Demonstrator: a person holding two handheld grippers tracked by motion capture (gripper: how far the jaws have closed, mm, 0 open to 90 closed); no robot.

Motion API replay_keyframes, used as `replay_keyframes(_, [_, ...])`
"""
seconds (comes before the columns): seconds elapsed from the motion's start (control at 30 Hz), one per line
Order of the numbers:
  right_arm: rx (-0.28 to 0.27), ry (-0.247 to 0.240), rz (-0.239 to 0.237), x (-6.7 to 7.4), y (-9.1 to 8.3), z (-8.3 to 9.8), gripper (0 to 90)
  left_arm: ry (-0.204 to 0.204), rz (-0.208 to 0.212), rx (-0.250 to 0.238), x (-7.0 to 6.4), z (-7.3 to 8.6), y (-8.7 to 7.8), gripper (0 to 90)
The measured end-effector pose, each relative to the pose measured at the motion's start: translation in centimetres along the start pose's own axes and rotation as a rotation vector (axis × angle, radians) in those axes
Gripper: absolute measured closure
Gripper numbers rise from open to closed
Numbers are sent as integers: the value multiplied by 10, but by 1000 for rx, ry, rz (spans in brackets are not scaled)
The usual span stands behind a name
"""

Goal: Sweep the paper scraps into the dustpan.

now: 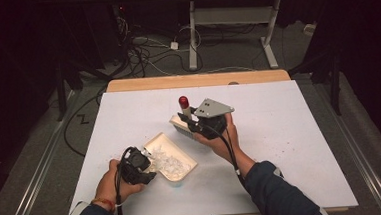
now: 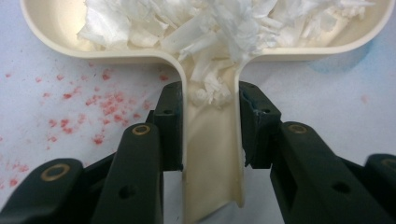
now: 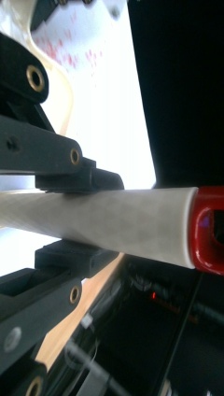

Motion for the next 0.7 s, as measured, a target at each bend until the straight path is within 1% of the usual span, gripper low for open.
replay_keyframes(0.03, [6,-15,-32,9,2,0,701,2,-3,1,0,1,0,631])
replay_keyframes(0.07, [6,-15,-32,9,2,0,701,1,-1,2,0,2,0,631])
replay_keyframes(0.1, [12,-23,-61,18,2,0,700,2,0,3,0,2,0,631])
replay_keyframes(0.17, [14,-26,-102,27,-2,0,700,0,-3,-1,1,3,0,630])
replay_keyframes(0.2, [14,-26,-102,27,-2,0,700,-4,-2,-2,1,3,0,630])
replay_keyframes(0.27, [13,-20,-141,36,-7,-2,701,-4,0,-1,1,3,0,630])
replay_keyframes(0.3, [6,-25,-170,43,-14,-5,702,-4,0,0,1,3,0,630])
replay_keyframes(0.33, [6,-25,-170,43,-14,-5,702,-2,-3,2,1,3,0,630])
replay_keyframes(0.43, [-7,-34,-199,49,-25,-11,702,0,-6,4,1,3,1,630])
replay_keyframes(0.5, [-20,-35,-201,49,-33,-14,701,0,-8,3,1,3,1,630])
replay_keyframes(0.6, [-38,-23,-200,44,-41,-19,702,2,-8,7,1,3,0,630])
replay_keyframes(0.7, [-49,-14,-181,37,-49,-22,701,0,-7,3,1,3,0,630])
Point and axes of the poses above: each handheld gripper's, and its own axes: y roughly forward along the jaws, z roughly out of its underside, x roughly to its left, the point moved 5 cm from there along y, roughly forward along the jaws, and after that the axes turned 6 degrees about y, right-handed, at the moved point
